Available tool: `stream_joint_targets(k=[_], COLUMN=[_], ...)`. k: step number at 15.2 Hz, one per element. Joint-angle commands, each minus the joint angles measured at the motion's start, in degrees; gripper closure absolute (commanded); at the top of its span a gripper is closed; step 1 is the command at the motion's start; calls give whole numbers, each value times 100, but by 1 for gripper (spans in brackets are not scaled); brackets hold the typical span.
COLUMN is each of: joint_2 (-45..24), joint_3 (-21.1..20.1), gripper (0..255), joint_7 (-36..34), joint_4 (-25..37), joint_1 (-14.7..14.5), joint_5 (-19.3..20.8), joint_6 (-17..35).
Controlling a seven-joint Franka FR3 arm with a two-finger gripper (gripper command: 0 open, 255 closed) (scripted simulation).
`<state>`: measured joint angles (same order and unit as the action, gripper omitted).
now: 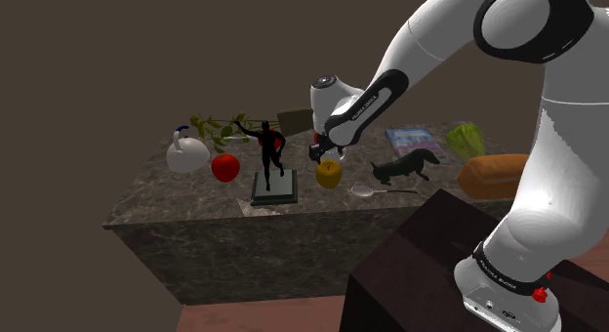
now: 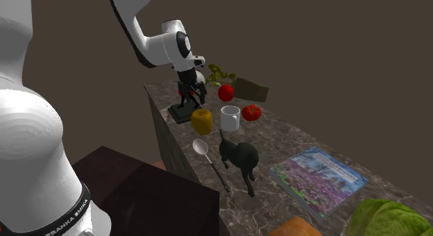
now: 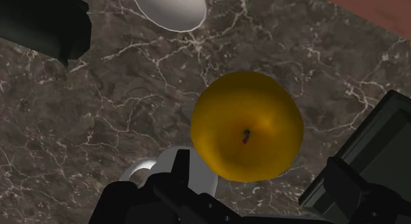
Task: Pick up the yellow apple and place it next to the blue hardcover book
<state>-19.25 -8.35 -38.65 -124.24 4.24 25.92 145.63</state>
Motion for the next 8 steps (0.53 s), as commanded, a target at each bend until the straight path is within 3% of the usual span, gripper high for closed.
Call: stream_joint_targets(k=[1, 8], joint_2=[-223, -607], joint_3=[70, 209], gripper=[0, 0], joint_7=[-80, -220], joint_4=[120, 213], joint_1=[-17, -55], joint_5=[103, 305], joint_6=[101, 391])
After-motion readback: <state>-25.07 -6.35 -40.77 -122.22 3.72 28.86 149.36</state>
